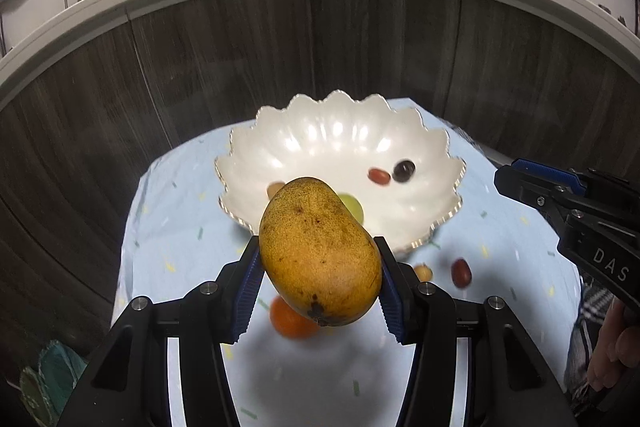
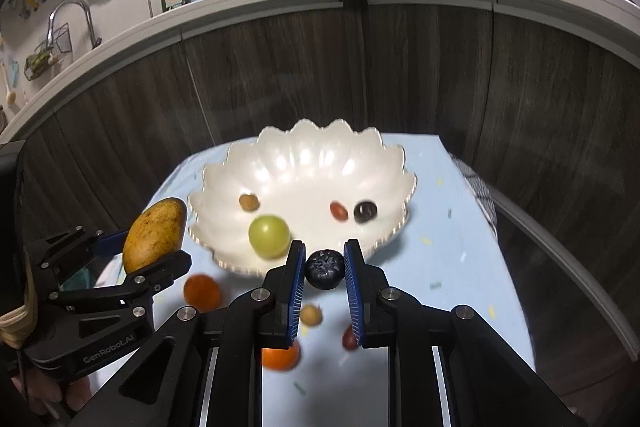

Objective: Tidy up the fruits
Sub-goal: 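Carry the mango in the left tool and blueberry in the right tool over the bowl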

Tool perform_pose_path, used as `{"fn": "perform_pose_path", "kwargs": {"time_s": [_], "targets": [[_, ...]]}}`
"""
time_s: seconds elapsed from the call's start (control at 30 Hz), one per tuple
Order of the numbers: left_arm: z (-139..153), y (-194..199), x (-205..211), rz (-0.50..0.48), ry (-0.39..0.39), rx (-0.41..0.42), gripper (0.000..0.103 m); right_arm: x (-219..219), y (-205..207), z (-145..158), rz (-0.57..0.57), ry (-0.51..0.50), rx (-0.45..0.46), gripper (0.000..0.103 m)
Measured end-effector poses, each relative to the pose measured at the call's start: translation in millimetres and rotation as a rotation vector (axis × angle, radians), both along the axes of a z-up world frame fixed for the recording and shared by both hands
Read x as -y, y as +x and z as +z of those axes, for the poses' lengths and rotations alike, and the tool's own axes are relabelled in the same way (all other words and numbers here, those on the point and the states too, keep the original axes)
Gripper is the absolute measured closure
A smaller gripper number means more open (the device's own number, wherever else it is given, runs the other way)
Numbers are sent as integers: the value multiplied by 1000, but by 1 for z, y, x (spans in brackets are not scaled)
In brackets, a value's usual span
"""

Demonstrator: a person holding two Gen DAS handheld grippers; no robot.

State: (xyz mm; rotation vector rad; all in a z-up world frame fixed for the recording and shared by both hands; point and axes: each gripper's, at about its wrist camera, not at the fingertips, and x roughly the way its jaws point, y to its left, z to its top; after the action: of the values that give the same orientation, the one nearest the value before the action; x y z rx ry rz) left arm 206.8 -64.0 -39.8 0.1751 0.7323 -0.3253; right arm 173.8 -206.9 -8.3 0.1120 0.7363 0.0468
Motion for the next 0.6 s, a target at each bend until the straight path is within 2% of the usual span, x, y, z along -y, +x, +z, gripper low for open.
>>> {"fn": "perform_pose_path", "kwargs": {"time_s": [0.33,0.6], "targets": [[0,36,1,14,4,3,51,6,33,3,-15,-1,15,82],[-10,60,2,22,14,-16,51,12,56,-13,-27,7,-26,82]]}}
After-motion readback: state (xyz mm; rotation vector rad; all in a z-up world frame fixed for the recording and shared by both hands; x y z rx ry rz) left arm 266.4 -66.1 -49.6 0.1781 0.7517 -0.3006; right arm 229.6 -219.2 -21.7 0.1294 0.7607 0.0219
